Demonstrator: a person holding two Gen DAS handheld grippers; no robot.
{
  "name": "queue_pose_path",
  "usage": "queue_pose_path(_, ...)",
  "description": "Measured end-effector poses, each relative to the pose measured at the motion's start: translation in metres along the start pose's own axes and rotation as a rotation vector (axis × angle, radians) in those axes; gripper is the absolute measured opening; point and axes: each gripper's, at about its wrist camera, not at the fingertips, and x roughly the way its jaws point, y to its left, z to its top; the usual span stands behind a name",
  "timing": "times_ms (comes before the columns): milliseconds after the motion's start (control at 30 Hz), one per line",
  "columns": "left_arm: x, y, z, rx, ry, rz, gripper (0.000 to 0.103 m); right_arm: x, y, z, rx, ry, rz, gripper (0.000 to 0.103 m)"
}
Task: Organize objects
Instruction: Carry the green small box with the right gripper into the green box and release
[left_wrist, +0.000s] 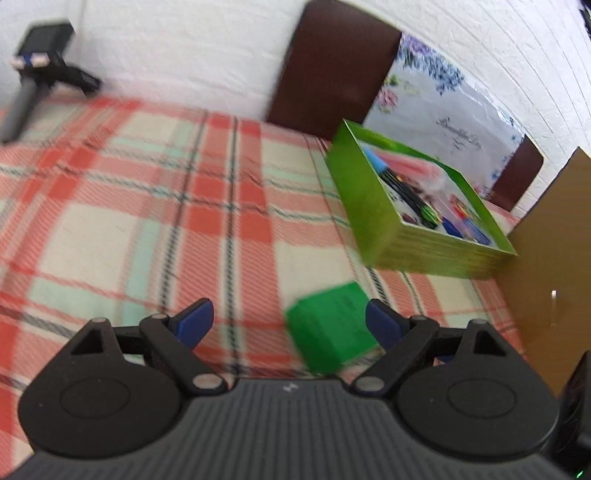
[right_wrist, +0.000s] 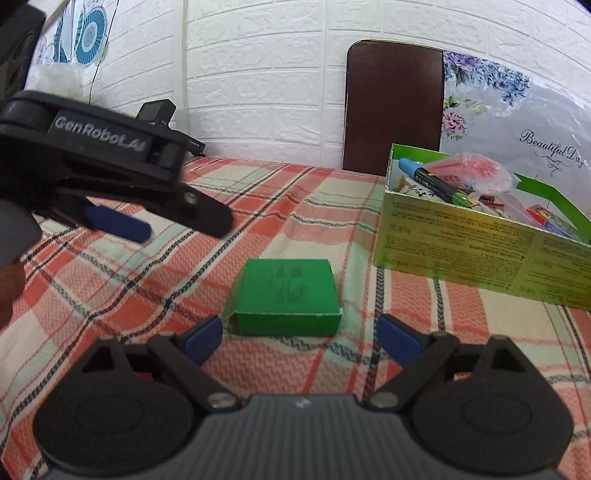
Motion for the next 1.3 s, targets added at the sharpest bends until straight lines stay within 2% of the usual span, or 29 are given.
queue_pose_path(67,0.015,-0.002,-0.001,-0.032,0.060,-0.007,0.090,0.004,-0.001,0.002,-0.008,0.003,0.010,0.095)
queue_pose_path(133,0.029,-0.002,-0.004,-0.068,0.103,-0.015,0.082,0.012,0.000,0.004,-0.017,0.019,0.026,0.095)
queue_pose_path(167,0.034,-0.001,-0.006,-0.080,0.111,-0.021,0.081,0.018,0.001,0.004,-0.020,0.037,0.037,0.093)
queue_pose_path(200,0.034,-0.005,-0.008,-0.069,0.088,-0.015,0.080,0.024,0.001,0.004,-0.018,0.056,0.059,0.083)
queue_pose_path(233,0.036,-0.008,-0.009,-0.052,0.086,-0.013,0.068,0.025,0.003,0.004,-0.024,0.044,0.053,0.069)
queue_pose_path(267,0.038,-0.012,-0.007,-0.043,0.097,-0.032,0.061,0.025,0.004,0.006,-0.031,0.034,0.049,0.063)
queue_pose_path(300,0.040,-0.015,-0.005,-0.057,0.120,-0.073,0.051,0.025,0.003,0.006,-0.025,0.030,0.050,0.062)
queue_pose_path(400,0.035,-0.029,0.003,-0.047,0.117,-0.075,0.048,0.015,-0.008,0.005,0.033,-0.025,0.040,0.062)
queue_pose_path(567,0.020,-0.075,0.030,0.054,0.030,-0.152,0.048,-0.017,-0.034,0.019,0.040,-0.208,-0.043,0.062)
queue_pose_path(633,0.023,-0.097,0.043,0.107,0.009,-0.173,0.048,-0.023,-0.051,0.027,0.048,-0.256,-0.085,0.062)
queue_pose_path(733,0.040,-0.131,0.060,0.171,-0.001,-0.195,0.049,-0.021,-0.082,0.037,0.075,-0.291,-0.146,0.062)
queue_pose_path(900,0.082,-0.181,0.076,0.254,0.002,-0.200,0.053,-0.006,-0.131,0.046,0.125,-0.296,-0.226,0.063)
queue_pose_path(967,0.098,-0.191,0.079,0.284,0.013,-0.167,0.055,0.012,-0.147,0.048,0.123,-0.263,-0.268,0.065)
queue_pose_path(1033,0.111,-0.198,0.082,0.322,-0.003,-0.082,0.056,0.031,-0.161,0.047,0.139,-0.204,-0.294,0.083)
queue_pose_path(1100,0.111,-0.197,0.081,0.356,-0.042,0.010,0.059,0.032,-0.171,0.041,0.178,-0.205,-0.287,0.083)
queue_pose_path(1133,0.108,-0.194,0.080,0.364,-0.059,0.022,0.067,0.028,-0.172,0.038,0.192,-0.222,-0.279,0.085)
queue_pose_path(1200,0.099,-0.187,0.077,0.364,-0.089,0.049,0.076,0.019,-0.171,0.034,0.211,-0.246,-0.275,0.089)
queue_pose_path(1300,0.086,-0.177,0.072,0.348,-0.114,0.118,0.079,0.004,-0.165,0.026,0.236,-0.270,-0.271,0.091)
